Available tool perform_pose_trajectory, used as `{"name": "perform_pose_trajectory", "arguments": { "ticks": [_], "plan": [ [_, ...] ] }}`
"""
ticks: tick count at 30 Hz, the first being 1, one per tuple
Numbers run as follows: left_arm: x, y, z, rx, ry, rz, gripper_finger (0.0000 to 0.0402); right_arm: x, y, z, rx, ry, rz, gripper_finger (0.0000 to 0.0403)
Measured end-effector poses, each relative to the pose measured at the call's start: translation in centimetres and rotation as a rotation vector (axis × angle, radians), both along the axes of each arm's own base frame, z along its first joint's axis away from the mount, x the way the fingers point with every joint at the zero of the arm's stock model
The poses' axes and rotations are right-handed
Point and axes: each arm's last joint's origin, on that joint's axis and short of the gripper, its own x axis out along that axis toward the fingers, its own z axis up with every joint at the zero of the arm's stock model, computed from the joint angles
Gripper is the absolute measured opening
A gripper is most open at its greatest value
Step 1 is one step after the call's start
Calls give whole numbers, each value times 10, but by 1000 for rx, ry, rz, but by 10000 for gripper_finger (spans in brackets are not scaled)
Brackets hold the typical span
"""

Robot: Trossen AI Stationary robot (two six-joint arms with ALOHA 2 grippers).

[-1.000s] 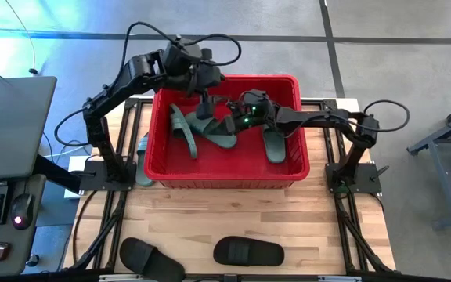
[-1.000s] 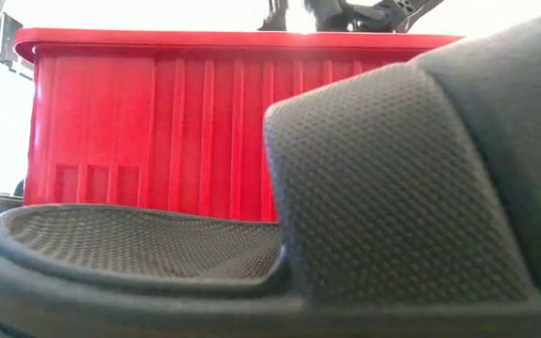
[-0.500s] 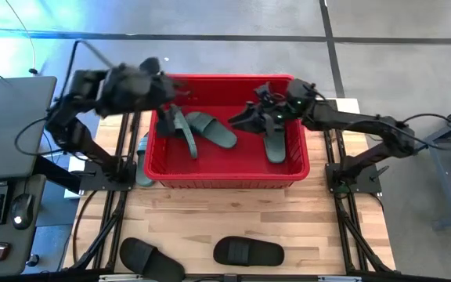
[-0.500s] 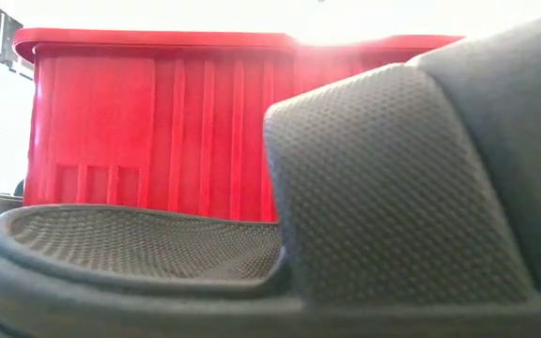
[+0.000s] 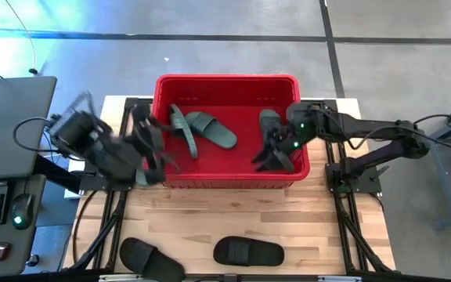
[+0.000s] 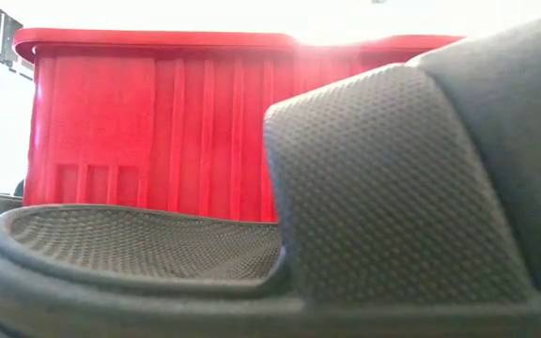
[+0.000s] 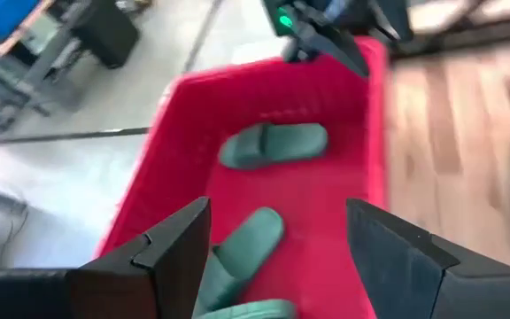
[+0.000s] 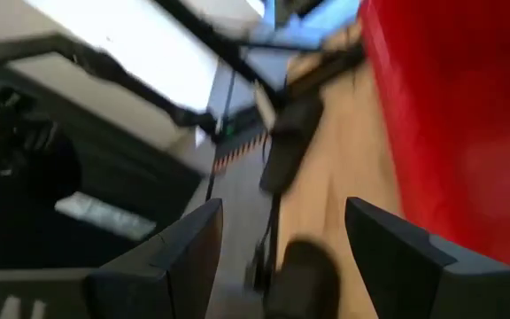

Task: Pick and place slides into bin
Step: Put the black slide into the red bin

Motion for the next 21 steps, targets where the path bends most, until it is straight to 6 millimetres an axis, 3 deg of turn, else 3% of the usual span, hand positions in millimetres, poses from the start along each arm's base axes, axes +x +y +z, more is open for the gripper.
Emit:
{"name": "perform_pose_trajectory", "arguments": {
  "ticks": [4,9,13,17,21],
  "plan": [
    [12,-20,-15,11,73,-72,246,-4,21,-8,26,116,51,229],
    [26,-38,-39,-121,193,-156,246,-11,52,-16,-14,219,62,229],
    [37,-50,-56,-246,248,-206,246,-17,69,-22,-128,268,-29,229],
    [57,-61,-75,-225,253,-231,246,-17,80,-26,-252,247,-158,229],
    [75,-63,-85,-195,233,-255,246,-11,83,-34,-183,330,-254,229]
  ]
}}
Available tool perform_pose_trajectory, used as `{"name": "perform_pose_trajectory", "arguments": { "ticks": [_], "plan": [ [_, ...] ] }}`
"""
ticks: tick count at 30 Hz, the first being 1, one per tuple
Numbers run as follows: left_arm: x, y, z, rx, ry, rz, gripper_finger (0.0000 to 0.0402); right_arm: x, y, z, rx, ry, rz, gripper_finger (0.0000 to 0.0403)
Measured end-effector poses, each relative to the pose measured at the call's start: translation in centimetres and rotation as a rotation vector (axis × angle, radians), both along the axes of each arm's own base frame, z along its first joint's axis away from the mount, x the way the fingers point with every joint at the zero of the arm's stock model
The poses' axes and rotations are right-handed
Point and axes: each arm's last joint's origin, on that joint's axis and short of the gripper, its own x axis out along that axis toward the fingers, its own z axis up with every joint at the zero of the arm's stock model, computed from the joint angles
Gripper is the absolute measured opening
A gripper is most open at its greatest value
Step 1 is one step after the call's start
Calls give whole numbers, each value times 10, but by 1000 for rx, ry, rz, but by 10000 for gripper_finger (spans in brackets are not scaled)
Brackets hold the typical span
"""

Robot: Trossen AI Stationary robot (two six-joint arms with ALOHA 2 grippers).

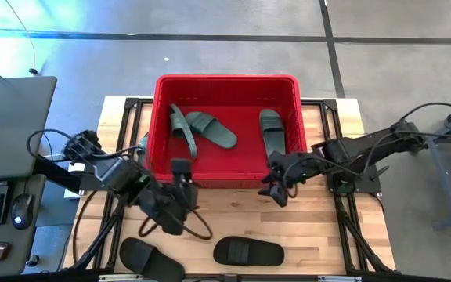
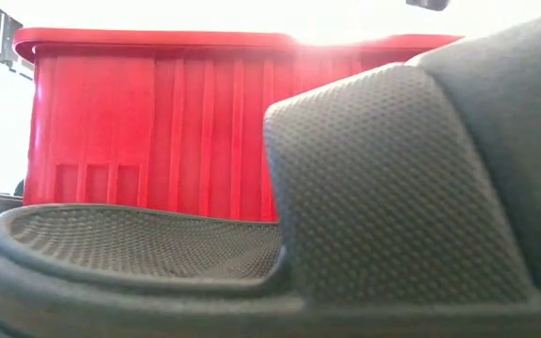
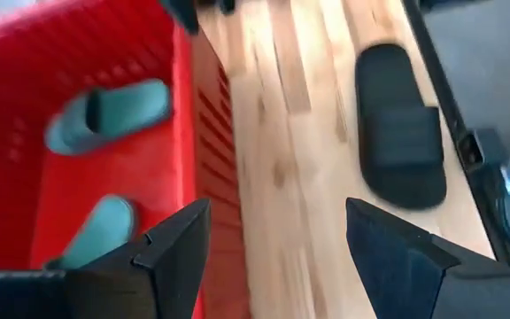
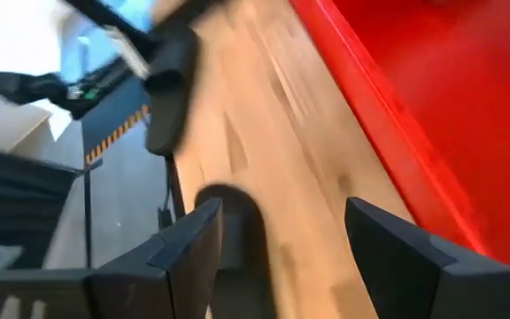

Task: Pick and place slides into bin
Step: Put the black slide into the red bin

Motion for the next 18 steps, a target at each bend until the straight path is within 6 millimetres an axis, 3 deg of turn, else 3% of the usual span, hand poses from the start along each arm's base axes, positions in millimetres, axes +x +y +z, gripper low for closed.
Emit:
{"name": "perform_pose_trajectory", "arguments": {
  "ticks": [5,12,18],
  "plan": [
    [11,-10,-19,-108,97,33,246,-8,14,-21,178,281,-166,229],
    [16,-37,-43,-259,260,6,246,-22,48,-51,98,525,-285,229],
    [13,-64,-62,-293,347,38,246,-19,77,-74,103,613,-308,229]
  ]
}}
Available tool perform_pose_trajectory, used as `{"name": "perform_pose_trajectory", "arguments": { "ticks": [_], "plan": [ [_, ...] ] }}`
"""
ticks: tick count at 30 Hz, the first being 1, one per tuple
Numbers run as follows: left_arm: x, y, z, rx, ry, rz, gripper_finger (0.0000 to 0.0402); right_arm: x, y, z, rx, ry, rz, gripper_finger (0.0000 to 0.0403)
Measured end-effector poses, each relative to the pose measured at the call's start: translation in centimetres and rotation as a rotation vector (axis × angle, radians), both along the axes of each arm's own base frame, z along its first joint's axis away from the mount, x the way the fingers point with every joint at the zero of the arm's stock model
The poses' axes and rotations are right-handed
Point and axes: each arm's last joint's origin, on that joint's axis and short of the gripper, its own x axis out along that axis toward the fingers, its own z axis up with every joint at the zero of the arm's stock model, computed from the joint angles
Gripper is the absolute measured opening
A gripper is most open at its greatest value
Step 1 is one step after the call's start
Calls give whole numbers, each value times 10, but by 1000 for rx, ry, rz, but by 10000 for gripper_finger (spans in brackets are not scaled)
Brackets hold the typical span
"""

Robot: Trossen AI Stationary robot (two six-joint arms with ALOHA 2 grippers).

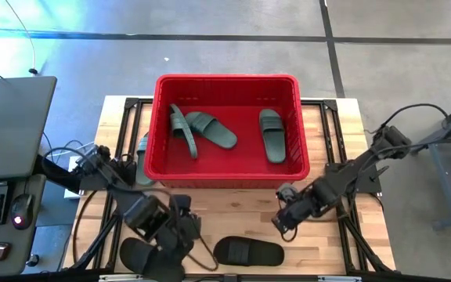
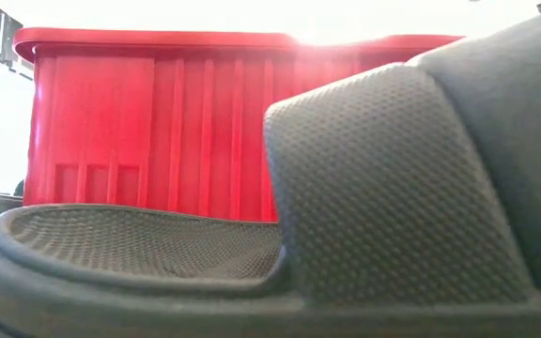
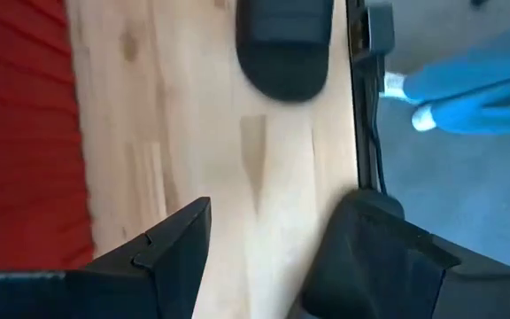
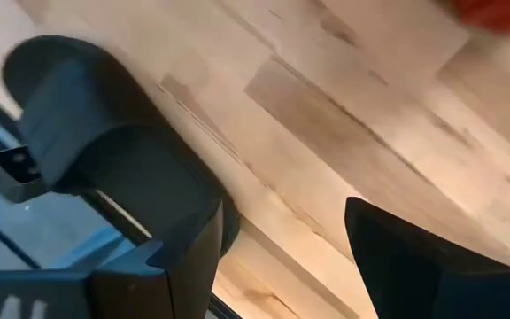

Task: Pick and place slides into bin
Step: Put the black slide into the red bin

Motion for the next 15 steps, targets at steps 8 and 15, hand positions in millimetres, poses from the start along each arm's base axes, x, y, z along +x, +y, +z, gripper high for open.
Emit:
{"name": "perform_pose_trajectory", "arguments": {
  "ticks": [8,15],
  "plan": [
    [-6,-35,-21,14,59,-61,246,11,31,-23,2,-42,102,229],
    [-2,-51,-39,-16,111,-43,246,42,61,-31,86,-328,169,229]
  ]
}}
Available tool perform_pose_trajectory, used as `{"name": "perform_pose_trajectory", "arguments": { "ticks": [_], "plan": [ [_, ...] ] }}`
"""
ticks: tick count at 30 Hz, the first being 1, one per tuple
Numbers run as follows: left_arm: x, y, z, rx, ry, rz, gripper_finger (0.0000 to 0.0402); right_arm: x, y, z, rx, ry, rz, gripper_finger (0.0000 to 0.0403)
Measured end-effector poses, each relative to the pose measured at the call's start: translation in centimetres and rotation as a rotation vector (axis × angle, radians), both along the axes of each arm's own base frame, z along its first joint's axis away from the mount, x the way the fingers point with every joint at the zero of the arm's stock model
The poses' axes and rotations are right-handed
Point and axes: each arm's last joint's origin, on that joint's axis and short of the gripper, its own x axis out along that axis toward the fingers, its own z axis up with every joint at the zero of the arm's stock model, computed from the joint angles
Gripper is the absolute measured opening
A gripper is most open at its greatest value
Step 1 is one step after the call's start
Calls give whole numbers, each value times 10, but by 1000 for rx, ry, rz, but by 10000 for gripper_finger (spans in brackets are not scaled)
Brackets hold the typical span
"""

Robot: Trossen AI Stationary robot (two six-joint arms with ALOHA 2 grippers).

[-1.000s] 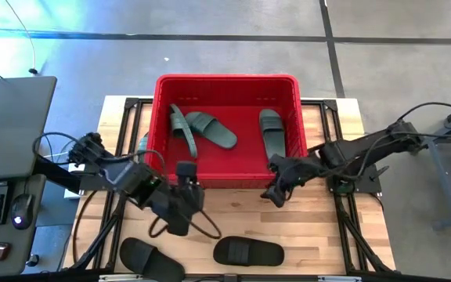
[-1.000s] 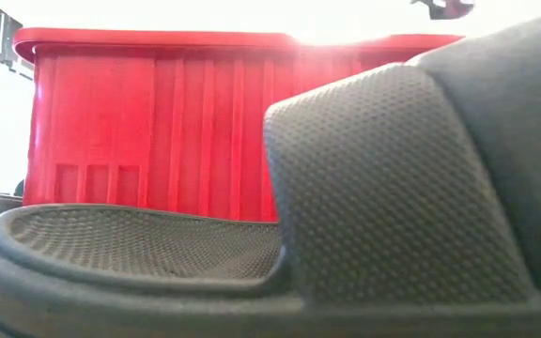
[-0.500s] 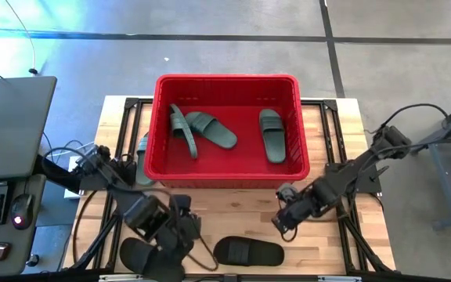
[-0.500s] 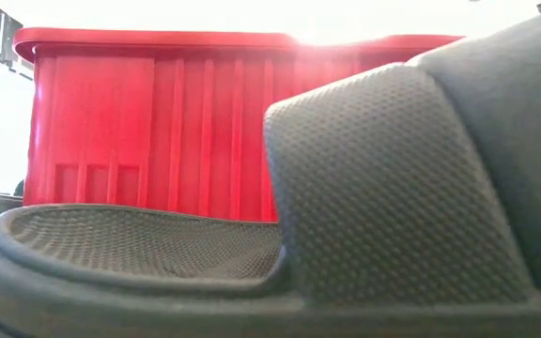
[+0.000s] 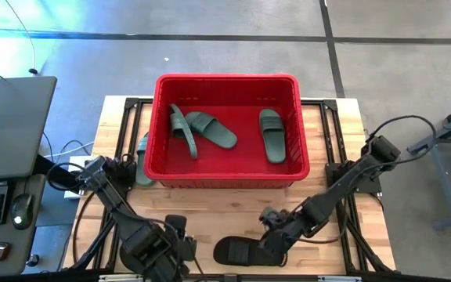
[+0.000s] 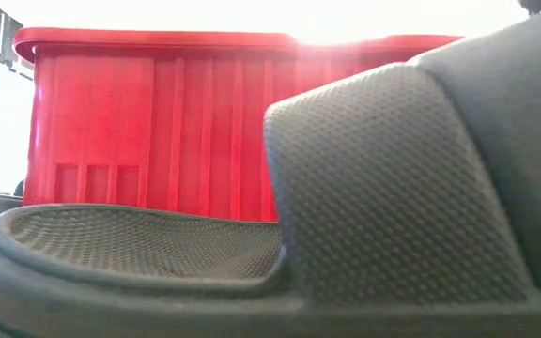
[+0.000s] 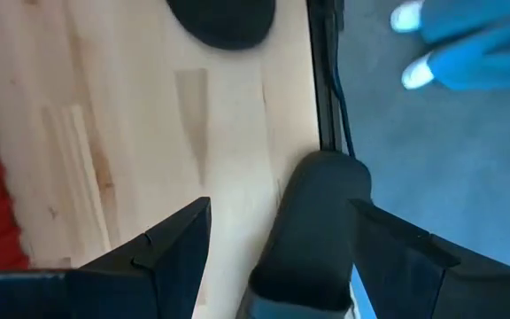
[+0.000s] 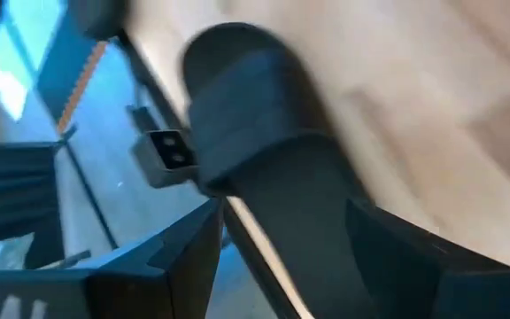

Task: Pick and place slides into bin
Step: Put the black slide into the red bin

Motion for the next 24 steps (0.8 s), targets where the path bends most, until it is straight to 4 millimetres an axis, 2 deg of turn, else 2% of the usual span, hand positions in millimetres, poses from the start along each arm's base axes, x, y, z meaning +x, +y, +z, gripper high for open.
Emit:
{"name": "perform_pose_trajectory", "arguments": {
  "ticks": [6,10,17,24],
  "plan": [
    [11,-11,-18,-18,16,0,246,19,25,-31,130,9,168,229],
    [18,-16,-21,-63,-24,9,246,29,35,-50,178,1,166,229],
    [23,-22,-19,-127,-84,21,246,45,33,-57,170,-101,157,229],
    [24,-24,-18,-164,-75,14,246,58,25,-72,171,-92,66,227]
  ]
}}
